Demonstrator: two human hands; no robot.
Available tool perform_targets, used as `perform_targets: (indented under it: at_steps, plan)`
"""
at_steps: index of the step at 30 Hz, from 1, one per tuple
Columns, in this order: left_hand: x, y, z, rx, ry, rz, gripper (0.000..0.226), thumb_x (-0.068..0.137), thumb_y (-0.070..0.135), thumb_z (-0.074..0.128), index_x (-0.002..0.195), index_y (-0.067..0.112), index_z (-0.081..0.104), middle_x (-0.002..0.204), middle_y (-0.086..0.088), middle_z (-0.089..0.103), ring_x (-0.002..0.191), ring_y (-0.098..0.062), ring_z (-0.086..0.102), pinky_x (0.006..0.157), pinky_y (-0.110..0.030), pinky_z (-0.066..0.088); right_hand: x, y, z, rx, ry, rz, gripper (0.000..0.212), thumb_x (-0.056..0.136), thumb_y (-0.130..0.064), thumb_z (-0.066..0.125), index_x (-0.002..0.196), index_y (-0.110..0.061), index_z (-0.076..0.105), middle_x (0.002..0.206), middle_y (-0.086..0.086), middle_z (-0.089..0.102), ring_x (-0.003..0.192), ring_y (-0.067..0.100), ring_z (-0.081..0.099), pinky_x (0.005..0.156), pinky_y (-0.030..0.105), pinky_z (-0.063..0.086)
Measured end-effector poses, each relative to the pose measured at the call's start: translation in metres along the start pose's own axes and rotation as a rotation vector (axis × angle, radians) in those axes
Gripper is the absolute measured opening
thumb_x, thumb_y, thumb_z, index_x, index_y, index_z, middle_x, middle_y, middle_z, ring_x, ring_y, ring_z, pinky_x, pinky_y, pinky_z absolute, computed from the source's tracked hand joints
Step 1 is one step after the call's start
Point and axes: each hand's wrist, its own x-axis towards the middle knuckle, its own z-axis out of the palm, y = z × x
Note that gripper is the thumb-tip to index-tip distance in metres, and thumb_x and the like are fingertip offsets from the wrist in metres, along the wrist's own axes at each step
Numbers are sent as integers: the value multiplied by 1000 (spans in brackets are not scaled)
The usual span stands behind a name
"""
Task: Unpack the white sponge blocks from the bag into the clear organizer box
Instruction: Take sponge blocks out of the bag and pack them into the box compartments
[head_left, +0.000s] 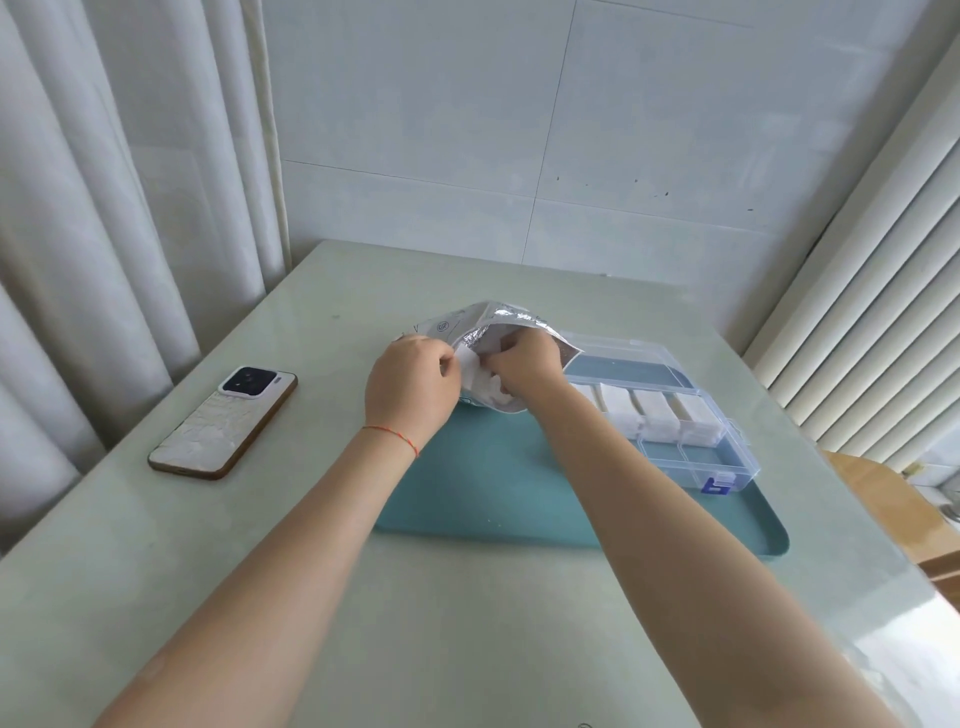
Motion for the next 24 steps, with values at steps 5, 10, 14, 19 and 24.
perform_targets:
  at_steps: [5, 10, 14, 19, 24]
  plan:
    - [-1, 5, 2, 13, -1, -25, 44, 82, 4, 52, 50, 19, 26, 55, 4, 27, 65, -25, 31, 46, -30, 15, -2, 18, -18, -34, 53, -28, 45, 84, -25, 71, 54, -16, 40, 61, 6, 61, 55, 21, 48, 53, 26, 37]
    - [-4, 10, 6, 44, 2, -97, 27, 84, 10, 53, 58, 15, 49, 72, -2, 47, 74, -28, 45, 51, -30, 24, -11, 37, -29, 6, 70, -55, 49, 79, -21, 74, 57, -19, 31, 64, 9, 41, 58, 21, 36, 59, 27, 29]
    - [-6, 16, 6, 67, 6, -127, 15, 85, 15, 54, 79, 11, 68, 96, -6, 56, 87, -29, 53, 62, -31, 40, -21, 47, -38, 72, 43, -40, 34, 81, -15, 73, 65, -16, 43, 57, 0, 48, 41, 18, 52, 47, 23, 37]
    - [-12, 33, 6, 16, -66, -128, 16, 83, 19, 54, 76, 9, 64, 73, -9, 64, 77, -35, 58, 62, -37, 50, -26, 55, -45, 140, 21, -5, 8, 83, -10, 68, 83, -8, 60, 63, 3, 51, 30, 9, 46, 45, 22, 38]
    - [-14, 40, 7, -65, -92, -139, 18, 81, 18, 58, 65, 12, 51, 60, -1, 52, 67, -30, 50, 59, -33, 42, -30, 59, -52, 264, -23, 12, 14, 84, -4, 64, 97, -1, 68, 56, 4, 52, 28, 7, 42, 38, 15, 34]
